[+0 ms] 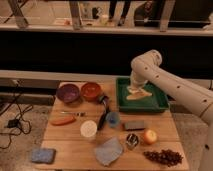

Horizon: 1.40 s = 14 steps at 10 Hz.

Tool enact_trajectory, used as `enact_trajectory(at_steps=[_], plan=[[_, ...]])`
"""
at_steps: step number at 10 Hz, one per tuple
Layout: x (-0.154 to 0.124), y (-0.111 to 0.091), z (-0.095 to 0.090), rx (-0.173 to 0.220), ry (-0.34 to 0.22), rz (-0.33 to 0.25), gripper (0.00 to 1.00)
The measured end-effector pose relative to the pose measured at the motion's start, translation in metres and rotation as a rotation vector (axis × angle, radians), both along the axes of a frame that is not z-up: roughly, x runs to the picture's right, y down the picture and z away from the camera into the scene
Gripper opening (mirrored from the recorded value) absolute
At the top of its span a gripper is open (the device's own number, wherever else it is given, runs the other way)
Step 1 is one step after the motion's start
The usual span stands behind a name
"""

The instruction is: Place banana in tray

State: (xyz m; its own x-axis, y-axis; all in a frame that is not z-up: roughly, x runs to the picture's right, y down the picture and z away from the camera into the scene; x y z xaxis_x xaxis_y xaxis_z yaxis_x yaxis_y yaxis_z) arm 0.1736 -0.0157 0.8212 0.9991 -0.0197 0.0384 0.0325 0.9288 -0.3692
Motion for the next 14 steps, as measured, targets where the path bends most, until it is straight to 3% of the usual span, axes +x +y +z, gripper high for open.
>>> enact_trajectory(at_steps=[2, 8, 10, 14], plan=[[0.0, 0.0, 0.0, 0.0, 0.0, 0.0, 0.05], [0.0, 0.0, 0.0, 0.0, 0.0, 0.0, 0.64], [0.0, 0.0, 0.0, 0.0, 0.0, 0.0, 0.79], [0.0, 0.0, 0.0, 0.0, 0.0, 0.0, 0.8]])
